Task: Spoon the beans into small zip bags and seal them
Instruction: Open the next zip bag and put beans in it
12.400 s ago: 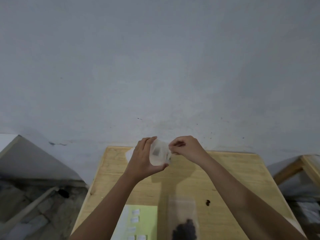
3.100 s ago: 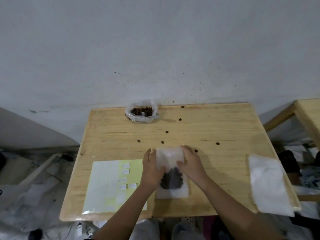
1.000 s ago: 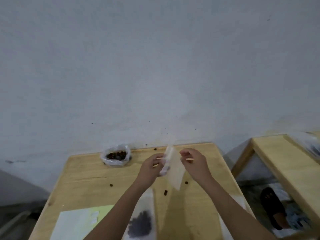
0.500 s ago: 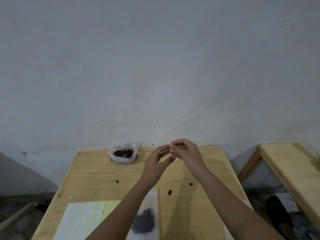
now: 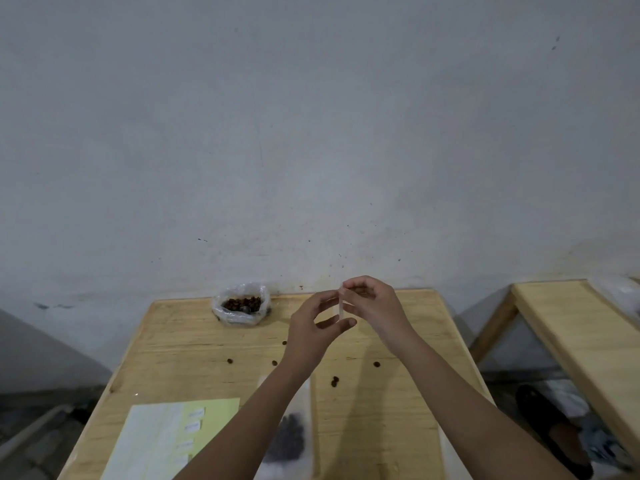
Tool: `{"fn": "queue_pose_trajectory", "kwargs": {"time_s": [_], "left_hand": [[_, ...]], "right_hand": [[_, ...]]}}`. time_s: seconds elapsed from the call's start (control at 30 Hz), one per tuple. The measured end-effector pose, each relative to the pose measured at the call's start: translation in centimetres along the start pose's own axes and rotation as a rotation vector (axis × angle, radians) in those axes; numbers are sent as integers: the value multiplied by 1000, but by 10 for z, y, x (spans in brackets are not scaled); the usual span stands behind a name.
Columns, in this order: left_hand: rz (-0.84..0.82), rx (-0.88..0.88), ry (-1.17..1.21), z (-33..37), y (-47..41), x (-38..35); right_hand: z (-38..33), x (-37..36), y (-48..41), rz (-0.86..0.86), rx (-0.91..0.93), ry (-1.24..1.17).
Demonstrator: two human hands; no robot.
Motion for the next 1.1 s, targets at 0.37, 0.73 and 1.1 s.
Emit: {"fn": "queue_pose_trajectory", "kwargs": {"time_s": [0.37, 0.73, 1.1], "left_hand": [[-52, 10, -19, 5, 0, -6], [-79, 2, -42, 2, -3, -18], [98, 14, -50, -10, -6, -15]], "right_hand": [[6, 8, 3, -36, -113, -189], [6, 21, 0, 30, -109, -112], [-3, 25, 2, 252, 168, 324]]}}
Point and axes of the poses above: each hand's wrist, its own y-axis away from the middle knuckle, its own x-axis out of the back of the hand, z = x × y, the point moved 8 cm from there along -y, towards the middle knuckle, and after that the axes turned 6 degrees about z, right-handed, at the moved point
